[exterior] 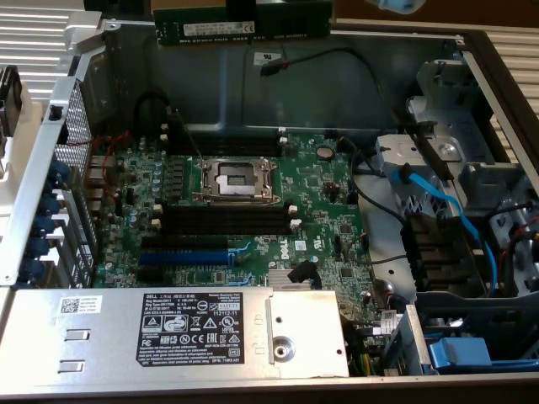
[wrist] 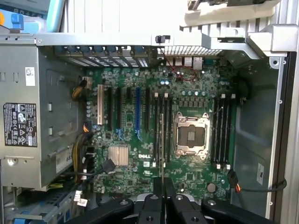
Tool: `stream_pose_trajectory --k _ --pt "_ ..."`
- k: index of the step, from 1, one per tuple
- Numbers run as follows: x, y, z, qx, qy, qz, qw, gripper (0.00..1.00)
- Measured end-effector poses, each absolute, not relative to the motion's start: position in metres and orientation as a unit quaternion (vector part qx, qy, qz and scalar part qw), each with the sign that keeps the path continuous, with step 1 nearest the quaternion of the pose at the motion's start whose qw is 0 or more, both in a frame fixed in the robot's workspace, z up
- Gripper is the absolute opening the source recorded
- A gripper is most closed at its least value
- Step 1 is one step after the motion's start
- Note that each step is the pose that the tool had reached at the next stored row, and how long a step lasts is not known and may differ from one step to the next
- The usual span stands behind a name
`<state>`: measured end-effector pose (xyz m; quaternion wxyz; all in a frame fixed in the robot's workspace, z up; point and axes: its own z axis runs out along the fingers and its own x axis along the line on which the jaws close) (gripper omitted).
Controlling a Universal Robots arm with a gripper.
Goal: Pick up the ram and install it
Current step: 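Pick up the ram and move it above insertion slot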
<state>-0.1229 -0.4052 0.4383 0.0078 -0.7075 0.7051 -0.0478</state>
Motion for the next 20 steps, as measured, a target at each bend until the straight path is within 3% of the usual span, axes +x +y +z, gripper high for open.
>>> stream_pose_trajectory --k 6,11,20 --pt "-0.123 -0.405 0.438 -0.708 0.705 -0.046 0.009 0.12" --pt "-0.123 -0.405 0.437 -0.707 0.706 -0.022 0.027 0.12" --pt "-0.122 -0.407 0.428 -0.707 0.707 -0.006 0.016 0.12"
